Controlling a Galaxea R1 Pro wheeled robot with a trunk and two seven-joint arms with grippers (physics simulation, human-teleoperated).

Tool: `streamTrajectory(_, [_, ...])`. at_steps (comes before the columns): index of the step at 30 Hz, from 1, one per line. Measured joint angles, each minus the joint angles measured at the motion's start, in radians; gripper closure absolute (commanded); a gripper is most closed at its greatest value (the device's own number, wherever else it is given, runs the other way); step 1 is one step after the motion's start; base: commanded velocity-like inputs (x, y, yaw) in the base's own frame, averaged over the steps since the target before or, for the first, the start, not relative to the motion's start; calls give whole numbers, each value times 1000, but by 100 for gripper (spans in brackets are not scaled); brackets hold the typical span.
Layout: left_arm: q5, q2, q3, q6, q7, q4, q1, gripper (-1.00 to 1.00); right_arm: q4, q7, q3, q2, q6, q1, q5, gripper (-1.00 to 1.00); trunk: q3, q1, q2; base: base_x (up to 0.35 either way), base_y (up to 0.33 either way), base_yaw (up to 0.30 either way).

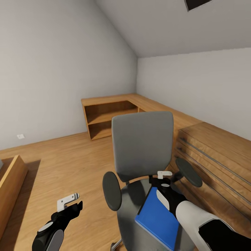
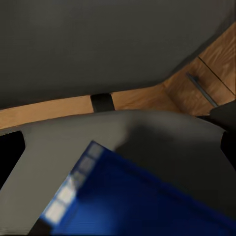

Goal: In the bedroom, organize the workspace by keeping the computer under the desk, ensuring the monitor is on the desk, placing the keyboard on the desk next to the monitor, placing the mouse on the desk next to the keyboard, moving the folder from the swivel chair onto the desk next to the mouse, stacking the notebook on top of the folder with the pen on top of the notebook, and positioning the swivel chair next to the desk.

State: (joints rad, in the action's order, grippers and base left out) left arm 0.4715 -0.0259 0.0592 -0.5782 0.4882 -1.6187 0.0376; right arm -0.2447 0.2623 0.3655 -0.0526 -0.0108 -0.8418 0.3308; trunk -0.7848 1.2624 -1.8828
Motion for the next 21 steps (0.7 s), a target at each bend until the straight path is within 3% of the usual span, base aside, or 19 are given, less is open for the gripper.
streamTrajectory(5, [0, -1, -1, 1, 0, 0, 0, -100, 0, -6, 1, 0, 0, 0, -1, -100, -16, 19, -35, 0, 0, 0])
streamTrajectory(21, [0, -1, -2, 1, 0, 0, 0, -100, 0, -8, 3, 0, -18, 0, 0, -100, -16, 19, -35, 0, 0, 0])
